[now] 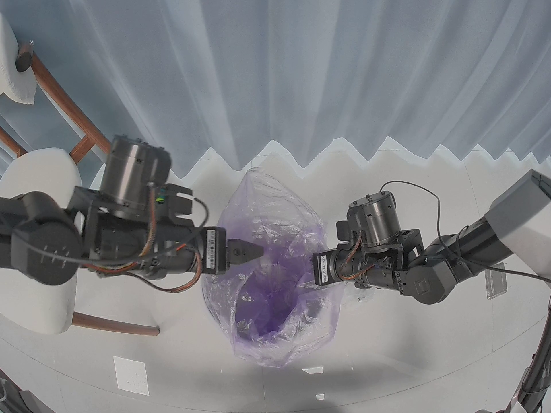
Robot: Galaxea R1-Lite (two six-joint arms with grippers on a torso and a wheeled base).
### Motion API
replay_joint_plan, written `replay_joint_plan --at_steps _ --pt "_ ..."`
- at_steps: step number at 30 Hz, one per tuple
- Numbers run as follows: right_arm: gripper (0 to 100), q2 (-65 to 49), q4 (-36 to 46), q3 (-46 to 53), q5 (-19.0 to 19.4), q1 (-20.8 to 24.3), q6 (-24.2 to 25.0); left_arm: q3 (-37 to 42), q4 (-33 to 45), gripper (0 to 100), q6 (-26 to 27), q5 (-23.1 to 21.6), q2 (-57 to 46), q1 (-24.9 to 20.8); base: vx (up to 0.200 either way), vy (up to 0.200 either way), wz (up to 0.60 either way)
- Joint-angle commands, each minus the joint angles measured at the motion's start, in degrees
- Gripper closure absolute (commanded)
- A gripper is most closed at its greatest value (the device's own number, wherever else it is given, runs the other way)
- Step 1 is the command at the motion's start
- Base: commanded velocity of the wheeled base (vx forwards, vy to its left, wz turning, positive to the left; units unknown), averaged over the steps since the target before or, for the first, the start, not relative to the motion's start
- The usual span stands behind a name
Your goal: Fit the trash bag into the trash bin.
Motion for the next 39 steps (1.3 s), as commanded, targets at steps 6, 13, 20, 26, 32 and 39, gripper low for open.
replay_joint_plan --at_steps 6,13,20,26,32,39 --pt "100 -5.2 -0.3 3.3 -0.5 2.5 0.0 -11.2 6.6 100 7.8 7.7 14.0 -3.0 0.000 0.000 0.00" --pt "100 -5.5 -0.6 3.7 -0.4 1.4 0.3 -11.2 8.1 100 7.8 10.0 9.2 -2.2 0.000 0.000 0.00" --pt "100 -5.7 -0.6 3.4 -0.4 -1.0 0.3 -11.0 15.9 100 7.8 10.3 0.0 0.1 0.000 0.000 0.00" --pt "100 -7.0 -0.6 3.7 -0.3 -1.2 0.3 -7.4 18.5 100 7.8 9.0 -3.5 7.6 0.000 0.000 0.00" --pt "100 -9.4 -0.7 3.8 0.7 -0.8 0.3 -4.2 14.1 100 7.4 6.1 -0.8 11.5 0.000 0.000 0.00" --pt "100 -12.4 -1.8 5.3 2.2 0.3 1.1 -2.8 5.7 100 7.5 6.3 3.6 13.5 0.000 0.000 0.00"
